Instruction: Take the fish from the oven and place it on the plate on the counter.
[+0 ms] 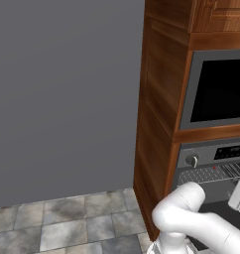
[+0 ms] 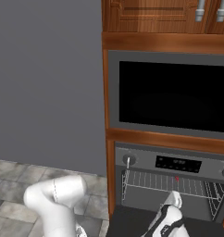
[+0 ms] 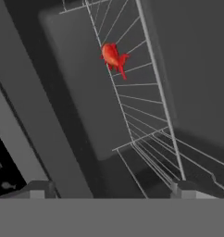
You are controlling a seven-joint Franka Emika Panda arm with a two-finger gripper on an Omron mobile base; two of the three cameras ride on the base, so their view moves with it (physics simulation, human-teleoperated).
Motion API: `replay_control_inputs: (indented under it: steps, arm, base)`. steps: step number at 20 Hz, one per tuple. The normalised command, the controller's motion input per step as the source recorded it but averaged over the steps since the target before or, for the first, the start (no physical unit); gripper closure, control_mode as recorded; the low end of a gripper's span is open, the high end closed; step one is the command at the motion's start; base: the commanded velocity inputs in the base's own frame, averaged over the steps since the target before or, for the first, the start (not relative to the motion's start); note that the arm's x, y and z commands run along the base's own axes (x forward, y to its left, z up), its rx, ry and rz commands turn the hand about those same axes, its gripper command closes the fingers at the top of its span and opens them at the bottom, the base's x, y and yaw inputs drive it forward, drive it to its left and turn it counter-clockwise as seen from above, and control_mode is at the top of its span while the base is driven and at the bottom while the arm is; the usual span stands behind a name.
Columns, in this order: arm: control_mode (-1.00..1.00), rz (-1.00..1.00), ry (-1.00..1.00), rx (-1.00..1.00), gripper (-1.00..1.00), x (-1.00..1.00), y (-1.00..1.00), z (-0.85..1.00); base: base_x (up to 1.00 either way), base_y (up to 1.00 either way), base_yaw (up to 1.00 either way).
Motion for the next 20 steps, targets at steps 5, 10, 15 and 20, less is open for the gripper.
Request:
replay_control_inputs:
  steps: [5,10,15,20]
  arm:
    - [-1.00,0.00,-0.20,0.18,-1.00,0.39,-0.16,-0.22]
    - [-1.00,0.00,-0.07,0.16,-1.00,0.45,-0.20,-0.12]
    - [-1.00,0.00,0.00,0.12,-1.00,0.37,-0.27,-0.34]
    - [-1.00,0.00,0.00,0.12,-1.00,0.08,-0.24,-0.52]
  base:
    - [0.00,0.00,0.00]
    - [0.00,0.00,0.00]
    - [0.00,0.00,0.00]
    - [0.00,0.00,0.00]
